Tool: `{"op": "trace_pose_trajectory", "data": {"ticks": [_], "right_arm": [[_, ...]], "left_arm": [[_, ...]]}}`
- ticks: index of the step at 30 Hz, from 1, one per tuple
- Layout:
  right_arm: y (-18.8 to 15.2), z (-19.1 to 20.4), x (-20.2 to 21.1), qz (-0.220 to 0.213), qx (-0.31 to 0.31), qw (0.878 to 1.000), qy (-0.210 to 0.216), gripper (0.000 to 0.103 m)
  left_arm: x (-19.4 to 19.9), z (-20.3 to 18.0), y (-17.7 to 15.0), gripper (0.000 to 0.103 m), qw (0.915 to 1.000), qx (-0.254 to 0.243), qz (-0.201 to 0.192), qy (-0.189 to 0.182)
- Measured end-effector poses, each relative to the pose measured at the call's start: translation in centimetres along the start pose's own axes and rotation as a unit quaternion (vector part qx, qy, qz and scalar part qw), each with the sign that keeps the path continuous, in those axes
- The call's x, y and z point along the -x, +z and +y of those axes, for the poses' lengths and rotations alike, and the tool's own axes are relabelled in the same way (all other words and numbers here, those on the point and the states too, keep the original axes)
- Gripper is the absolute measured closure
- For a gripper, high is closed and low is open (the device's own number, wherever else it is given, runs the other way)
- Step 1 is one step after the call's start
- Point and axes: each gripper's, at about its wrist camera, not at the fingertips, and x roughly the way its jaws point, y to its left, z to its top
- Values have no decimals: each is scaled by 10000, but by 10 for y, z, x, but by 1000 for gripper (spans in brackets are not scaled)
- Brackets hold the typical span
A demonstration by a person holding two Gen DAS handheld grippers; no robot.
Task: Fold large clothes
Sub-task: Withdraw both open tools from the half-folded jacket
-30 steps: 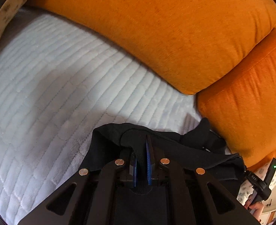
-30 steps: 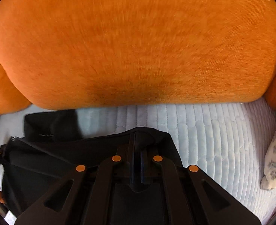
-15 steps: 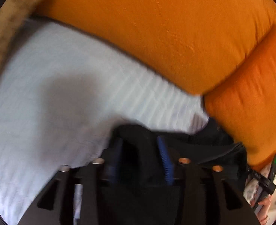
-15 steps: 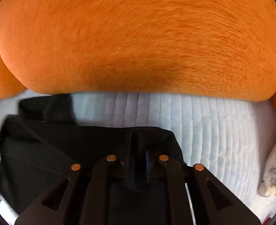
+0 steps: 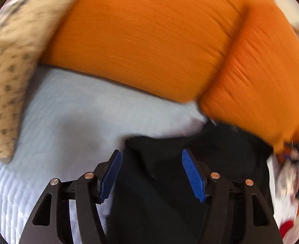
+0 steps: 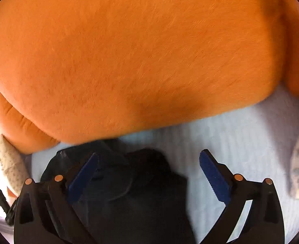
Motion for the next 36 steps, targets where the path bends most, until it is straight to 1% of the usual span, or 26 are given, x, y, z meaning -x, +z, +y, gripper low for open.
{"op": "trace_pose_trajectory", "data": {"ticks": [1, 3, 4, 6, 7, 9, 10, 11, 13, 14, 16, 17, 18, 19, 21, 22, 23, 24, 25, 26, 27, 28, 30, 33, 34, 36], "right_arm": [[-5, 6, 6, -164, 325, 9992, -163, 5], [-20, 21, 12, -349, 881, 9942, -503, 5], [-29, 30, 11, -364, 1169, 9909, -560, 5], [-54, 51, 1, -162, 1687, 9840, -547, 6], [-67, 62, -8, 3, 1917, 9795, -614, 10], [-91, 79, -29, 342, 2364, 9676, -824, 11], [-104, 88, -40, 406, 2661, 9572, -1063, 11], [-119, 102, -56, 384, 3107, 9372, -1539, 11], [-137, 120, -79, 372, 3642, 9060, -2125, 11], [-144, 129, -96, 489, 3853, 8918, -2319, 11], [-150, 143, -118, 514, 4057, 8744, -2612, 11], [-149, 151, -124, 368, 4140, 8682, -2712, 11], [-145, 156, -124, 237, 4146, 8682, -2715, 11], [-137, 161, -122, 75, 4064, 8745, -2648, 11], [-114, 165, -114, -286, 3675, 8925, -2601, 11], [-98, 166, -104, -594, 3376, 9037, -2565, 11], [-88, 166, -95, -837, 3150, 9106, -2543, 11], [-75, 164, -81, -1152, 2803, 9214, -2432, 11], [-66, 162, -70, -1352, 2540, 9303, -2274, 11], [-57, 158, -57, -1575, 2208, 9392, -2104, 11], [-50, 154, -46, -1746, 1914, 9470, -1898, 10], [-46, 151, -41, -1789, 1757, 9527, -1717, 10], [-39, 144, -33, -1736, 1509, 9618, -1487, 10], [-50, 128, -22, -1459, 1457, 9721, -1119, 10], [-56, 123, -21, -1353, 1480, 9755, -910, 10], [-64, 114, -19, -1165, 1586, 9773, -783, 11]], "left_arm": [[-5, -13, -5, 38, 9997, -257, 62, -3], [-18, -43, -18, 38, 9957, -900, 136, 178], [-25, -57, -25, 37, 9927, -1167, 196, 219], [-42, -83, -40, 36, 9857, -1622, 418, 207], [-49, -93, -46, 36, 9825, -1770, 508, 276], [-66, -111, -58, 36, 9723, -2148, 701, 592], [-75, -118, -64, 36, 9639, -2367, 756, 960], [-89, -125, -68, 36, 9518, -2591, 861, 1397], [-108, -125, -69, 28, 9413, -2613, 1091, 1838], [-117, -123, -66, 19, 9379, -2554, 1183, 2027], [-127, -122, -52, 18, 9305, -2554, 1123, 2375], [-130, -122, -45, 18, 9261, -2591, 1050, 2532], [-129, -121, -34, 18, 9210, -2637, 859, 2735], [-126, -118, -23, 18, 9193, -2602, 718, 2864], [-115, -110, -2, 27, 9141, -2417, 349, 3238], [-101, -103, 10, 28, 9175, -2187, 34, 3321], [-82, -95, 19, 29, 9259, -1916, -338, 3239], [-66, -90, 24, 28, 9285, -1708, -625, 3238], [-44, -82, 30, 26, 9302, -1391, -1041, 3233], [-22, -72, 33, 18, 9342, -1081, -1426, 3087], [-7, -64, 34, 16, 9372, -833, -1663, 2951], [2, -57, 35, 16, 9394, -659, -1739, 2879], [9, -42, 37, 16, 9539, -462, -1534, 2539], [8, -30, 28, 16, 9661, -483, -1222, 2224], [6, -30, 18, 16, 9714, -541, -1126, 2021], [1, -38, -5, 16, 9785, -714, -876, 1725]]}}
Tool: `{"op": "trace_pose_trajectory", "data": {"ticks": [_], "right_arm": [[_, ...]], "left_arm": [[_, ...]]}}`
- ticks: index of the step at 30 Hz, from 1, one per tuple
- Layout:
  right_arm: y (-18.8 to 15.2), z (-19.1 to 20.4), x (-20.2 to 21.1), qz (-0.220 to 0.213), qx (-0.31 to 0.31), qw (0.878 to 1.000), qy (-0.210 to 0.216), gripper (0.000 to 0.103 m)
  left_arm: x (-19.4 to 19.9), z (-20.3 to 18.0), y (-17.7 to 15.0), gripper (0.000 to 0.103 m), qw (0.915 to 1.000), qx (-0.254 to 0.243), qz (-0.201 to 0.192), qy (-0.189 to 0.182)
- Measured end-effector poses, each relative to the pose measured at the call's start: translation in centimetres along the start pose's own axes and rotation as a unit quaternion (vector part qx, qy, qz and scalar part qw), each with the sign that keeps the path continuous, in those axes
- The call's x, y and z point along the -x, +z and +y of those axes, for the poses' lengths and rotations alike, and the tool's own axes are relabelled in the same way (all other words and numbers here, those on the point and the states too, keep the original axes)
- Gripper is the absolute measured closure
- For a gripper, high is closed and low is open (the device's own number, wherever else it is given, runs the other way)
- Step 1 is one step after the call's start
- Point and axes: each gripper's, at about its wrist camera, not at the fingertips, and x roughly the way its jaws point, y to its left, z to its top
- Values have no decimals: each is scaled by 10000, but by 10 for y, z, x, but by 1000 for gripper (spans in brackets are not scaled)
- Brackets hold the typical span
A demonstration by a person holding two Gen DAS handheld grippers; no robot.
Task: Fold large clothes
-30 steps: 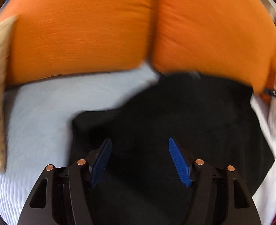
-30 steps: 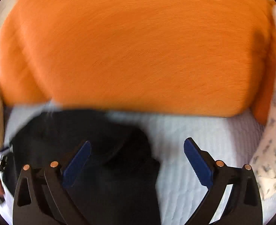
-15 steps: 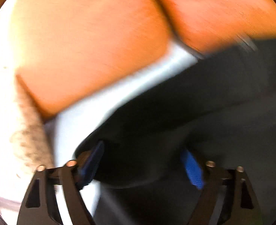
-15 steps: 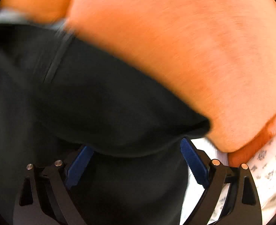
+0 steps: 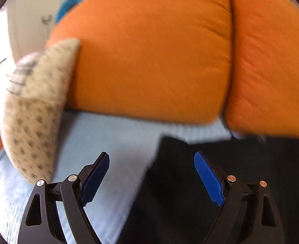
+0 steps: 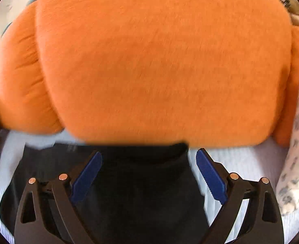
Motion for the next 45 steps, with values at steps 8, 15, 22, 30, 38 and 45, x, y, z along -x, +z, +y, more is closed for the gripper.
{"op": "trace_pose_trajectory", "data": {"ticks": [8, 15, 22, 30, 38, 45], "right_arm": [[-70, -9, 33, 905, 392, 9925, 729, 10], [-142, -48, 39, 2088, 253, 9721, 1040, 11], [-169, -55, 17, 2631, -336, 9520, 1530, 10], [-176, -17, -2, 2782, 35, 9501, 1414, 13], [-171, -16, -5, 2974, -170, 9405, 1636, 47], [-158, -18, -4, 3132, -475, 9308, 1825, 58]], "left_arm": [[6, 25, -79, 24, 9903, -61, 1093, -850], [2, 55, -124, 25, 9734, 119, 1945, -1205], [-28, 53, -136, 25, 9425, 416, 2740, -1866], [-40, 41, -140, 29, 9388, 165, 2864, -1906], [-49, 13, -141, 69, 9310, 104, 3131, -1873], [-49, 1, -120, 72, 9178, 84, 3541, -1796]]}}
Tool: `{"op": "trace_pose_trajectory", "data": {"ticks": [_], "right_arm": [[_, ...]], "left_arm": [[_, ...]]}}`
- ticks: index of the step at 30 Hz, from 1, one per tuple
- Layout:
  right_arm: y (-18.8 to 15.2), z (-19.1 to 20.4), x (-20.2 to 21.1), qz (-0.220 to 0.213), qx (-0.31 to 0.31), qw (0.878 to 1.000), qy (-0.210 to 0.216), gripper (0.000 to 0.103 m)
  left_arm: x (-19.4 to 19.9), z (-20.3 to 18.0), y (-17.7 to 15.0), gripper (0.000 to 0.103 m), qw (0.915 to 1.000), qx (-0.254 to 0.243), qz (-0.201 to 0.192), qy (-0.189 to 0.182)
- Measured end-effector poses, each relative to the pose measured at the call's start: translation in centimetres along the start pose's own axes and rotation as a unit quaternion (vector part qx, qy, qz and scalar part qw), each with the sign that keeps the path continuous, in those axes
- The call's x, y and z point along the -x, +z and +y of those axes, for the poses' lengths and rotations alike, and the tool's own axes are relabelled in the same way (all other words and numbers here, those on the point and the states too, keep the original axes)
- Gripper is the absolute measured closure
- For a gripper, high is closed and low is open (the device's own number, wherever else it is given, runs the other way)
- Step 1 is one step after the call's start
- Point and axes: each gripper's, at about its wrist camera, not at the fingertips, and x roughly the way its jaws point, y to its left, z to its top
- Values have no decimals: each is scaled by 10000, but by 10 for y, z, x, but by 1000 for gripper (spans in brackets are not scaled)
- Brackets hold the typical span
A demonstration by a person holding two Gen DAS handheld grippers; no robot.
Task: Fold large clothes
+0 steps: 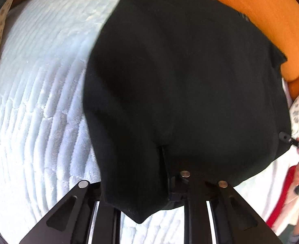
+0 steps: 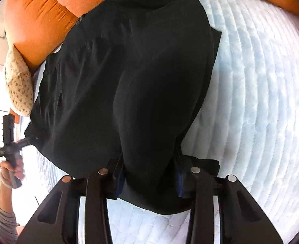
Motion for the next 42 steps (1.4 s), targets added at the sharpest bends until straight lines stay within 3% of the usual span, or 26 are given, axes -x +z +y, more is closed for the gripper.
{"op": "trace_pose_trajectory", "data": {"ticks": [1, 2, 3, 4, 6, 10, 12, 17, 20, 23, 27, 33, 38, 42], "right_arm": [[1, 4, -1, 33, 151, 9996, -242, 44], [1, 7, -1, -16, 258, 9979, -592, 35], [0, 7, 1, -86, 273, 9962, -820, 25], [-3, 5, 7, -207, 226, 9956, -889, 23], [-9, -6, 18, -315, -12, 9980, -552, 12], [-29, -30, 25, -113, -325, 9991, -246, 12], [-32, -31, 17, 73, -410, 9989, -219, 11], [-28, -37, 4, 33, -971, 9943, 444, 10], [-22, -36, -11, 90, -1140, 9924, 460, 7], [-17, -29, -20, 26, -1156, 9927, 355, 3], [-12, -20, -29, 6, -1089, 9939, 177, 4], [-20, -3, -36, -25, -513, 9983, -272, 4], [-19, 17, -46, 12, -217, 9965, -802, 7], [-19, 21, -48, -12, -256, 9958, -881, 9]], "left_arm": [[2, 1, 2, 67, 10000, -21, 26, 40], [5, 0, 2, 54, 9998, -135, -51, 106], [15, 1, -2, 36, 9983, -283, -369, 355], [25, 4, -7, 31, 9961, -352, -667, 465], [43, 17, -25, 18, 9928, -295, -1095, 377], [36, 43, -49, 18, 9960, -185, -802, 341], [22, 43, -54, 21, 9960, -225, -672, 541], [4, 43, -40, 23, 9968, 286, -739, -130], [-5, 38, -29, 22, 9960, 444, -725, -274], [-10, 31, -14, 19, 9935, 699, -719, -542], [-19, -1, 11, 20, 9940, 609, -870, -279], [-5, -43, -4, 22, 9859, 221, -1613, 377], [-12, -36, -3, 23, 9869, 368, -1549, 243], [-21, -40, -2, 23, 9905, 298, -1330, 160]]}}
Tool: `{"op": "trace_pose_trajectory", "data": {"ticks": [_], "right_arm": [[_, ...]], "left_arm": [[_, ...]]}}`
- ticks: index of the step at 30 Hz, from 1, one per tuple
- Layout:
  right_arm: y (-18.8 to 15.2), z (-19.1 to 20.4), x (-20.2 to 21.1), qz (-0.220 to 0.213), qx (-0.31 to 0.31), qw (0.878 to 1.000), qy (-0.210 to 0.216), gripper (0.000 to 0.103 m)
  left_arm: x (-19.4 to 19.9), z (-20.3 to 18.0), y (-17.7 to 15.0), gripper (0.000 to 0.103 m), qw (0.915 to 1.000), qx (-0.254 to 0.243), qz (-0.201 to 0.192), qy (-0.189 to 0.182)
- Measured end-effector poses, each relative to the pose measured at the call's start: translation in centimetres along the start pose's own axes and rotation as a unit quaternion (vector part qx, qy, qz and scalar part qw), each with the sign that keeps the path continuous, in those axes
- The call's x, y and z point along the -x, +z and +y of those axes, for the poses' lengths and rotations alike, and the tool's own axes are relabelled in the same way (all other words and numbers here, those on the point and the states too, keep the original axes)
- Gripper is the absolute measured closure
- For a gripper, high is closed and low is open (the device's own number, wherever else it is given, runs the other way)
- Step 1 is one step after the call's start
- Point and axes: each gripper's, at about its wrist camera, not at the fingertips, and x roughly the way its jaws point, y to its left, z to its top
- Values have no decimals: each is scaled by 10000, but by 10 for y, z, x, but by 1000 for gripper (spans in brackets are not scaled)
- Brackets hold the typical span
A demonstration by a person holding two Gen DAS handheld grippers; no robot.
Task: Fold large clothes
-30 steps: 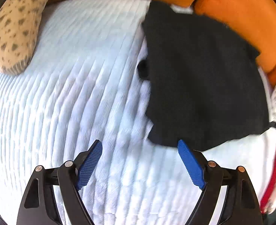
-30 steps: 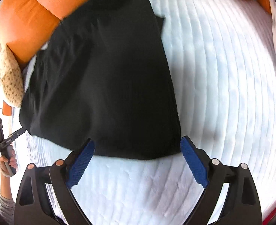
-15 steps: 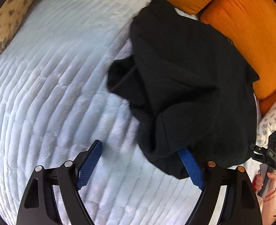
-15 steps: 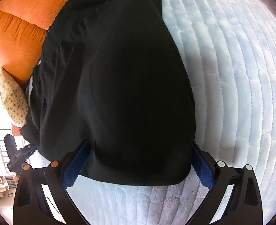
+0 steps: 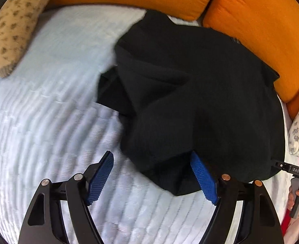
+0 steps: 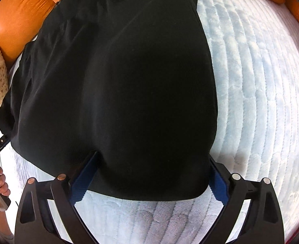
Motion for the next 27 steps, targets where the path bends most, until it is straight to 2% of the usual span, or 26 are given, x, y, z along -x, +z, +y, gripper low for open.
{"op": "trace_pose_trajectory", "data": {"ticks": [2, 5, 7, 8, 9, 10, 12, 14, 18, 23, 27], "right_arm": [[-2, 1, 1, -19, 15, 10000, -80, 10], [-3, 2, 5, -63, -71, 9999, -126, 22], [-5, 3, 10, -88, -74, 9999, -74, 32], [-6, 4, 12, -97, -58, 9999, -72, 36], [-7, 6, 14, -113, -54, 9999, -13, 47], [-8, 8, 15, -118, -78, 9999, 67, 55], [-9, 16, 14, -131, -76, 9998, 96, 59], [-11, 19, 16, -151, -27, 9999, 35, 62], [-13, 14, 30, -206, -233, 9986, 417, 67], [-20, 15, 54, -204, -125, 9980, 584, 69], [-55, 7, 80, -51, -18, 9965, 831, 69]], "left_arm": [[-8, -1, -7, 22, 9997, -75, 108, 198], [-14, -11, -8, 23, 9985, -277, -82, 475], [-16, -16, -9, 35, 9972, -346, -212, 630], [-15, -18, -8, 46, 9968, -402, -262, 646], [-15, -21, -7, 60, 9964, -461, -273, 651], [-14, -24, -7, 67, 9963, -496, -273, 647], [-11, -31, -4, 76, 9957, -548, -214, 717], [-8, -34, 1, 78, 9957, -568, -171, 712], [7, -28, 9, 80, 9976, -479, -103, 494], [41, -36, 8, 81, 9951, -842, -171, 493], [68, -32, -12, 81, 9945, -976, -72, 365]]}}
